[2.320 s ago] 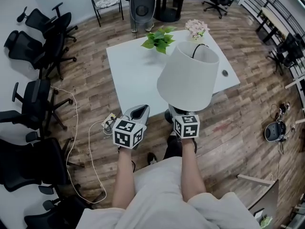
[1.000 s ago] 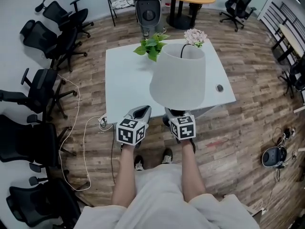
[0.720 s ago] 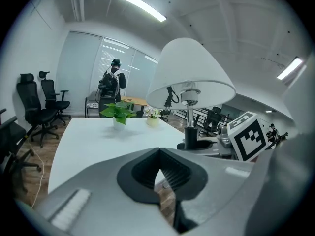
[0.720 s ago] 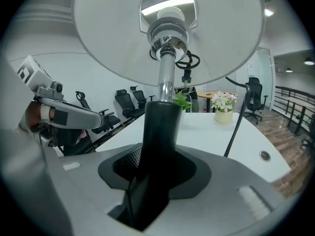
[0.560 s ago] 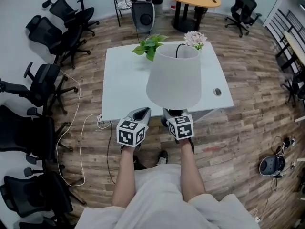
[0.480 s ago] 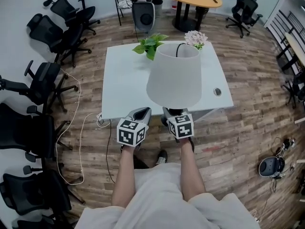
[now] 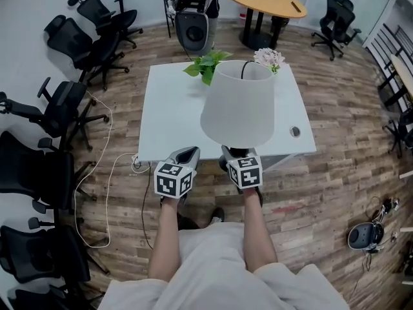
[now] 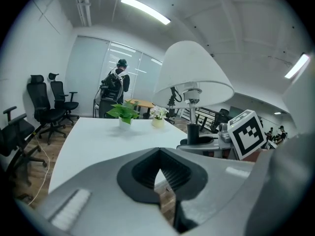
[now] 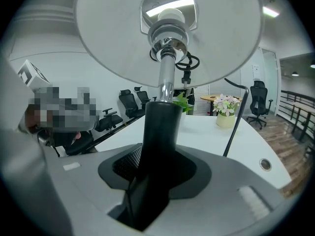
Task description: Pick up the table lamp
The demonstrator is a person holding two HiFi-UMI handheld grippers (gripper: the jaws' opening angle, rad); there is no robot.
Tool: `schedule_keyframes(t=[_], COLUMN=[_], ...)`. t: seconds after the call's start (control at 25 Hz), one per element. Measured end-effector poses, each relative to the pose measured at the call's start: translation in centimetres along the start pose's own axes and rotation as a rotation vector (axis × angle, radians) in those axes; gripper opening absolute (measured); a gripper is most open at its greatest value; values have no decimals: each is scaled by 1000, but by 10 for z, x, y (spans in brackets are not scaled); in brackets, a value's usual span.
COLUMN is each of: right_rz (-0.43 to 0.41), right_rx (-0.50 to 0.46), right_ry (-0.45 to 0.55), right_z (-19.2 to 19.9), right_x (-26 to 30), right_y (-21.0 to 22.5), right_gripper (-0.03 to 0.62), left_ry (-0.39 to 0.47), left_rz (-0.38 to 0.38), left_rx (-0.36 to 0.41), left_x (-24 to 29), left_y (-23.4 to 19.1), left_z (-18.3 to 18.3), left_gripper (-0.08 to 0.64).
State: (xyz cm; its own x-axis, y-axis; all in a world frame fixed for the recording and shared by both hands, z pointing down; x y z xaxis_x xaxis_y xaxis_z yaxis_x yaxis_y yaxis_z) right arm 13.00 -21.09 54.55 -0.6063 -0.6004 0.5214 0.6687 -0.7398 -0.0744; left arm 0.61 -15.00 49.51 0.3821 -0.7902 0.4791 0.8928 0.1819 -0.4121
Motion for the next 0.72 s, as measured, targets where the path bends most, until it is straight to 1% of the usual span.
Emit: schedule_keyframes(t=[0.32, 0.72], right_rz=[-12, -4], right_rx=[-18, 0], right_ry=[2, -10], right_z=[-1, 5], right_x=[2, 0], right_y=[0, 5], right_gripper=[187, 187], left_ry=[-6, -21], left_rz=[1, 27], left_rx=[6, 29], left_x=[4, 7], left_y=[5, 20], left_z=[-1, 2], left_gripper=[0, 0])
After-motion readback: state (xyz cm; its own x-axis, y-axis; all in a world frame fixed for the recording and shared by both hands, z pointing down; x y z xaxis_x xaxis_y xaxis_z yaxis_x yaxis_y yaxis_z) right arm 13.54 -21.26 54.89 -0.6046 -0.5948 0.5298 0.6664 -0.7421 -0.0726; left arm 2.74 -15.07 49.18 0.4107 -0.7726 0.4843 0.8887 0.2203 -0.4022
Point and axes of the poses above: the fingertips, and each gripper's own axes: x forward along the fingers, y to its right, z out of its underside, the point moved 3 cm from there along -x, backward along the fingers, and after that the axes turned 13 degrees about -x, right-handed, at the moved point
